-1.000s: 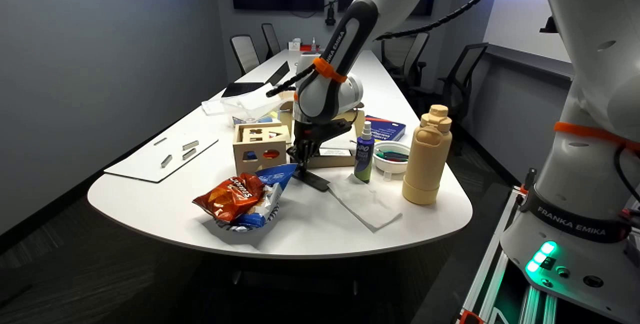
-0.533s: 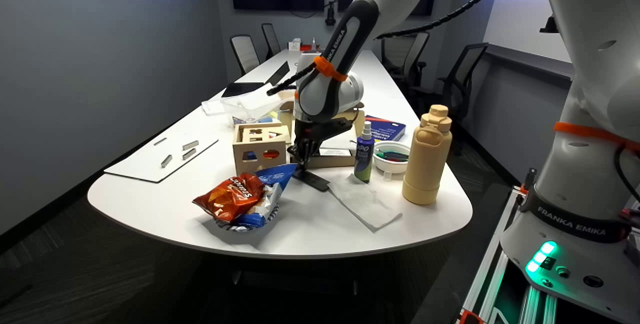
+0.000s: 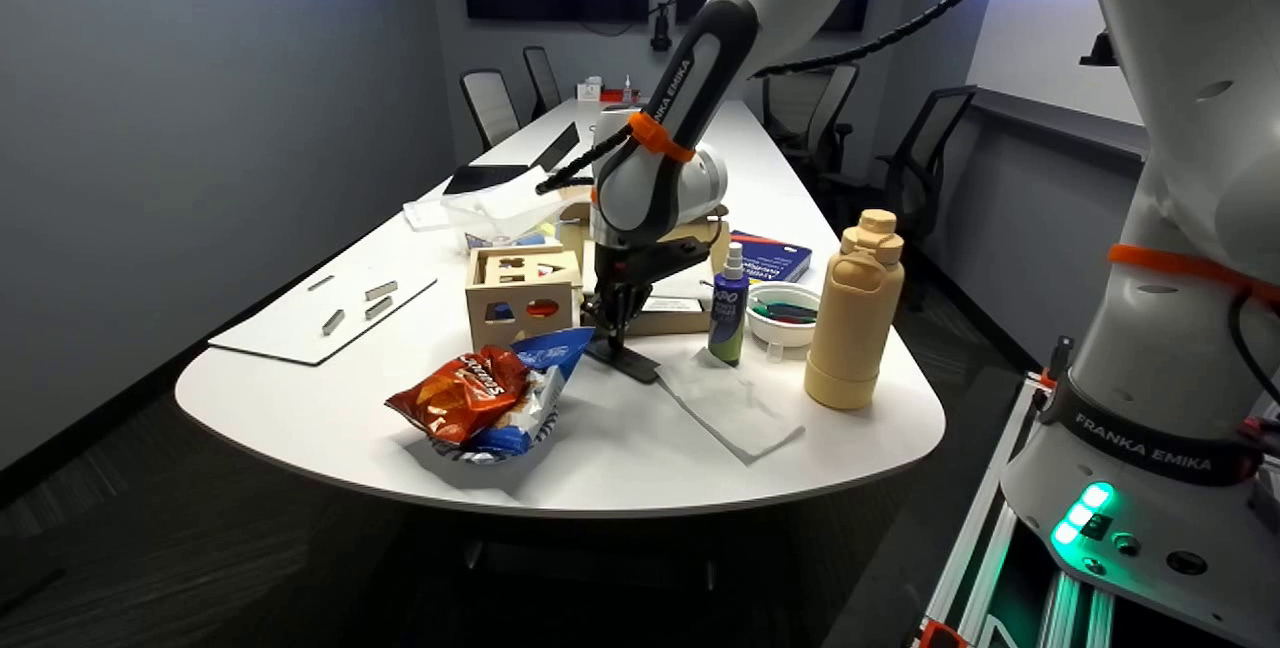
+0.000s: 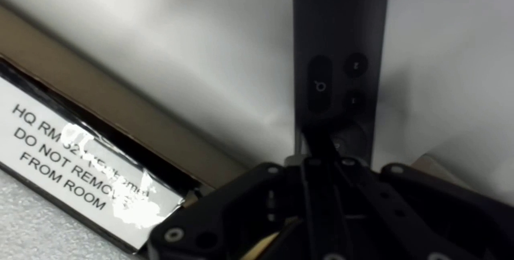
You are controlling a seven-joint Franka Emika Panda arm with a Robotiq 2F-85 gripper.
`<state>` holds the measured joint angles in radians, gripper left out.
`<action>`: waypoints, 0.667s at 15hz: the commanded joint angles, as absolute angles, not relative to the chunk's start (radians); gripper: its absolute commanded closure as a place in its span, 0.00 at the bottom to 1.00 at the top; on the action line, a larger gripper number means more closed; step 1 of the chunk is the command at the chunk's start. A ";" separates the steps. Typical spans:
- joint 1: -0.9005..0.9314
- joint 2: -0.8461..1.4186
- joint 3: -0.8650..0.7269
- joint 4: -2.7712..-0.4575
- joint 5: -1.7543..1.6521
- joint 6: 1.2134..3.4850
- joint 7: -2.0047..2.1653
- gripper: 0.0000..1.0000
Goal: Press one button on the remote control.
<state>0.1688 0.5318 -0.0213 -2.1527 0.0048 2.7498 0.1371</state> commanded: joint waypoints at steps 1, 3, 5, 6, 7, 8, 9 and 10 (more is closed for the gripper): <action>0.166 0.496 -0.009 -2.169 0.001 2.716 0.155 1.00; 0.163 0.495 -0.001 -2.168 0.006 2.718 0.152 1.00; 0.161 0.493 0.008 -2.169 0.010 2.718 0.150 1.00; 0.164 0.493 0.009 -2.170 0.008 2.722 0.152 1.00; 0.170 0.496 0.005 -2.171 0.001 2.728 0.158 1.00; 0.173 0.499 0.002 -2.169 -0.002 2.732 0.162 1.00; 0.174 0.502 0.000 -2.167 -0.004 2.734 0.164 1.00; 0.172 0.504 -0.001 -2.163 -0.001 2.733 0.165 1.00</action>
<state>0.1682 0.5237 0.0023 -2.1528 0.0057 2.7426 0.1384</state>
